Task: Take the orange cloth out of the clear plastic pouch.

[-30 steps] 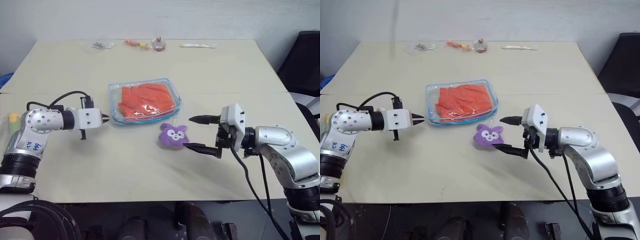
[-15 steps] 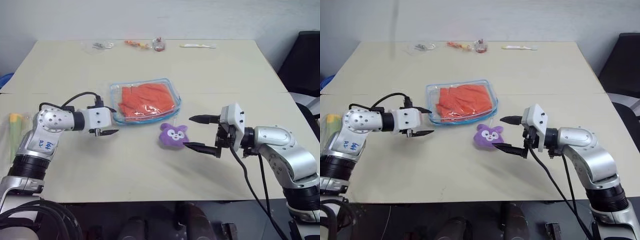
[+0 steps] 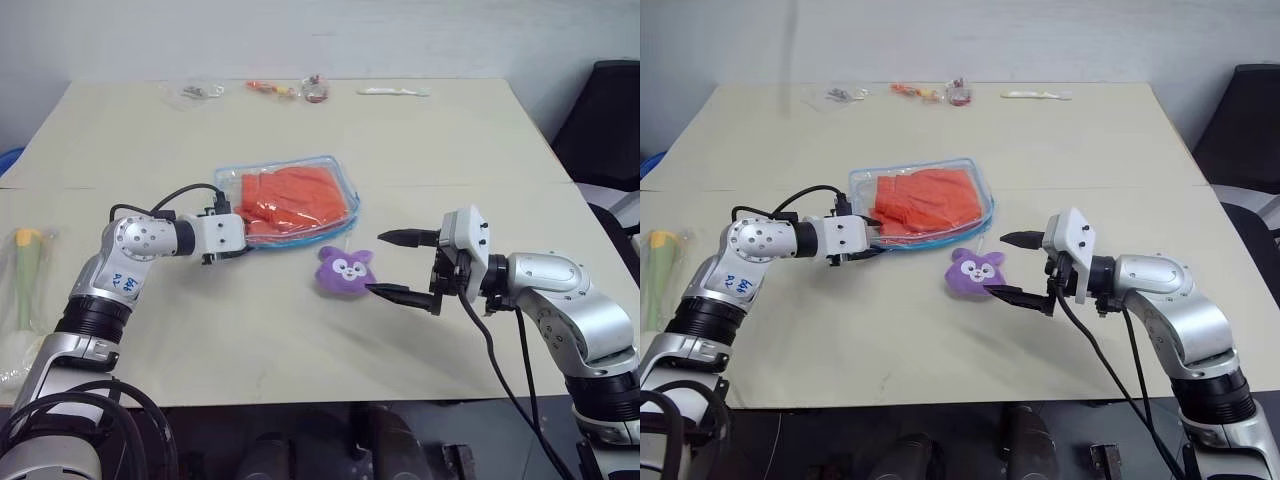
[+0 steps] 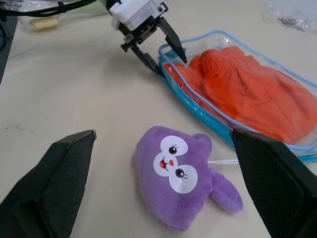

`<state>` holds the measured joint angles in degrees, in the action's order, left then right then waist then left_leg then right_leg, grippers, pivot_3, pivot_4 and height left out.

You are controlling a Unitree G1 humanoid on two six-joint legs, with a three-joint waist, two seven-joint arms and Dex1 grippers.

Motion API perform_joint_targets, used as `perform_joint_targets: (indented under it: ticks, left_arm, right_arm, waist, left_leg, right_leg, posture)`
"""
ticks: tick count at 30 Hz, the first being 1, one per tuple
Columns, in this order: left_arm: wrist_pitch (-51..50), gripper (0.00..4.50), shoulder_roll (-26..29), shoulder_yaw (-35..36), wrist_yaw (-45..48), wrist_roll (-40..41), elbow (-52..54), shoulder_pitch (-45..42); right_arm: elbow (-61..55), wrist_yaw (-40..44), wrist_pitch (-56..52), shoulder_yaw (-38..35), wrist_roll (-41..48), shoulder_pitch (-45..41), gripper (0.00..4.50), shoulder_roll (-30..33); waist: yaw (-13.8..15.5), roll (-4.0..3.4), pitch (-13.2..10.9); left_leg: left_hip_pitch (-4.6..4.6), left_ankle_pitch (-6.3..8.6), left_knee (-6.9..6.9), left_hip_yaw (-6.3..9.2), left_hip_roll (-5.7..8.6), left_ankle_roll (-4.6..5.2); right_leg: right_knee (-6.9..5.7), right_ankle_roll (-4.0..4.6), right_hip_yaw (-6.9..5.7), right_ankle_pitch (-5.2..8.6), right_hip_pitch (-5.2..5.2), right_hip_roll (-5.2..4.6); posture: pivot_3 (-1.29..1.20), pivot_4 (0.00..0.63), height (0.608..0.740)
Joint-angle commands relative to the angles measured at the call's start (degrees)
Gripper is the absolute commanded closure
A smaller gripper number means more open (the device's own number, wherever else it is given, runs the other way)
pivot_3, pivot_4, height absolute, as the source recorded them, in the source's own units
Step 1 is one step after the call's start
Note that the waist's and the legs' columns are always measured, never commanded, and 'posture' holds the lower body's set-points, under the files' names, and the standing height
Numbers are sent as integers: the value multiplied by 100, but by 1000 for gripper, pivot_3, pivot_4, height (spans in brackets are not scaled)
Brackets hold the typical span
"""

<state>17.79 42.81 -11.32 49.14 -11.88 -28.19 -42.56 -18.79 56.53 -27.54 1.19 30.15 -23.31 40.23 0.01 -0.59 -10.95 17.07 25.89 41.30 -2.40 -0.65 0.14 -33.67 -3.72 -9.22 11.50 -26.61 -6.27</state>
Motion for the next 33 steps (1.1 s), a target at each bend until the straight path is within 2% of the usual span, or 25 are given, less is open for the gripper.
perform_joint_targets:
  ticks: [1, 4, 5, 11, 19, 22, 28, 32, 33]
  left_arm:
    - [232, 3397, 165, 134, 137, 132, -1, -32]
    - [468, 4392, 285, 159, 219, 186, 4, 72]
    - [568, 4455, 320, 160, 241, 199, 24, 107]
    - [1303, 4455, 798, 376, 553, 576, 676, 708]
    - [1617, 4455, 1388, 859, 583, 955, 1750, 1807]
    - [1612, 4455, 1414, 930, 493, 905, 1929, 2042]
    - [1692, 4455, 1172, 757, 249, 525, 1625, 1822]
    - [1524, 4455, 1153, 794, 251, 601, 1700, 1883]
    - [1397, 3986, 1164, 831, 309, 730, 1787, 1943]
  right_arm:
    - [-178, -8, 85, -109, 2, 9, 0, 28]
    - [-156, 42, 95, -107, 2, -1, 0, 56]
    - [-145, 62, 97, -107, 2, -8, 0, 67]
    - [-34, 317, 125, -167, 20, -57, 0, 236]
    - [-210, 839, -28, -303, 375, 143, 0, 577]
    - [-250, 888, -63, -333, 434, 190, 0, 625]
    - [-252, 875, -70, -296, 404, 150, 0, 602]
    - [-250, 856, -74, -285, 374, 110, 0, 587]
    - [-255, 853, -68, -282, 364, 119, 0, 585]
  waist:
    - [3, 0, 0]
    - [-1, 0, 0]
    - [-1, 0, 0]
    - [-4, 0, 0]
    - [11, 0, 0]
    - [22, 0, 0]
    - [35, -1, 0]
    - [17, -1, 0]
    - [14, -1, 0]
  left_leg:
    - [0, 0, 0, 0, 0, 0]
    - [0, 0, 1, 0, 0, 0]
    - [0, 0, 0, 0, 0, 0]
    - [-1, 0, 0, 1, -3, 0]
    - [1, 1, 0, 5, -4, 2]
    - [2, 3, 2, 6, -2, 4]
    - [0, 3, 1, 4, 0, 5]
    - [0, 3, 0, 2, 0, 5]
    - [0, 3, 0, 2, -1, 5]
  right_leg:
    - [0, 0, 0, 0, 0, 0]
    - [0, 0, 0, 0, 0, 0]
    - [0, 0, 0, 0, 0, 0]
    - [1, 0, 0, 0, -1, 0]
    - [2, 0, -1, 0, 0, -6]
    - [3, -1, -1, 0, 0, -8]
    - [1, -1, 0, 0, 2, -7]
    - [2, -1, -1, -1, 1, -6]
    - [2, -1, -1, -1, 2, -5]
  posture:
    - [0, 150, 740]
    - [0, 150, 740]
    - [0, 150, 740]
    - [0, 150, 740]
    - [0, 150, 740]
    - [0, 150, 740]
    - [0, 150, 740]
    - [0, 150, 740]
    - [0, 150, 740]
